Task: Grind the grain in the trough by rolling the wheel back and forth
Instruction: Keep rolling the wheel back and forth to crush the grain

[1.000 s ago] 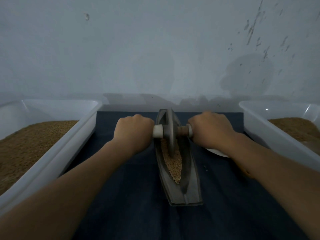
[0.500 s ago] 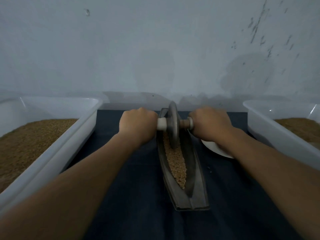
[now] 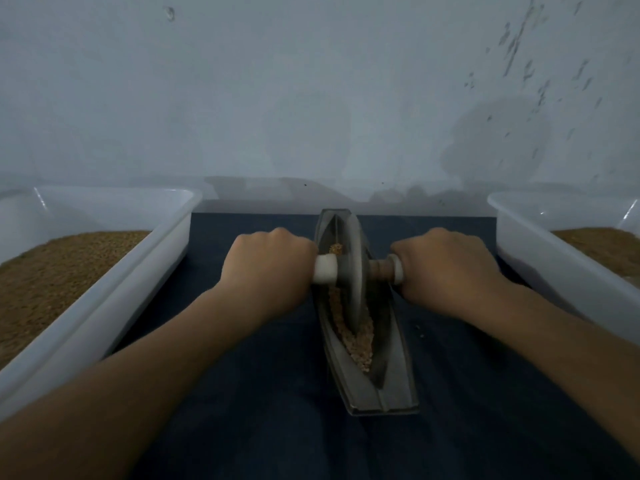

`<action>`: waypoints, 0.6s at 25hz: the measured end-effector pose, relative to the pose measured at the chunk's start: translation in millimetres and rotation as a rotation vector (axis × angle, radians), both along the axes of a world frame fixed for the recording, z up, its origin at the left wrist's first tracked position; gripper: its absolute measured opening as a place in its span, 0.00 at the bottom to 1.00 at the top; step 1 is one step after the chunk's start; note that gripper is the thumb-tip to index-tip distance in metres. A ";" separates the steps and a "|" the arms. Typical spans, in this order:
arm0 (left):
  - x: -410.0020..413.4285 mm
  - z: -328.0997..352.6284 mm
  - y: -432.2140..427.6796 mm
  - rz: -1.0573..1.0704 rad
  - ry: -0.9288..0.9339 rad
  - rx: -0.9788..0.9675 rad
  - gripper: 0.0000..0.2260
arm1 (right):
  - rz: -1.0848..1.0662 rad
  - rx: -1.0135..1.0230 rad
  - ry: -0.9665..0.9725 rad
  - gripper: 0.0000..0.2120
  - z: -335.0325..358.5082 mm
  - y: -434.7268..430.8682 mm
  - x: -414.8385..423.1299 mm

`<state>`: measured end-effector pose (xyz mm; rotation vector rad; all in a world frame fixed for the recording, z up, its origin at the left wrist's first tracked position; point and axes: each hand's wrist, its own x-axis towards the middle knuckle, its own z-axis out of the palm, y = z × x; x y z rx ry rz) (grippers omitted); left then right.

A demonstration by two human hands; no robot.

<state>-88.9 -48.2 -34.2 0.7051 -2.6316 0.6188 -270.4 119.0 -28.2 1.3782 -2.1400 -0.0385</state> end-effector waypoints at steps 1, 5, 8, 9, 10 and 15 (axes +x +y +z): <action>-11.5 1.9 -8.1 0.017 0.015 -0.001 0.04 | -0.017 0.008 -0.064 0.15 1.0 -17.3 -8.5; -43.7 20.6 -23.9 0.066 0.012 -0.066 0.04 | -0.085 0.006 -0.212 0.09 4.6 -55.0 -29.9; -27.6 21.6 -10.5 -0.001 -0.023 -0.080 0.04 | -0.047 -0.002 -0.202 0.13 -3.6 -25.0 -16.5; -15.3 15.0 -4.6 -0.022 -0.011 -0.071 0.05 | -0.018 -0.004 -0.150 0.16 -5.9 -11.1 -9.1; -1.5 7.5 2.3 -0.046 0.009 -0.076 0.09 | 0.018 -0.013 -0.100 0.18 -6.6 3.1 -1.3; 23.4 7.7 18.2 -0.132 0.057 -0.126 0.26 | 0.049 -0.015 0.053 0.25 0.2 34.2 19.4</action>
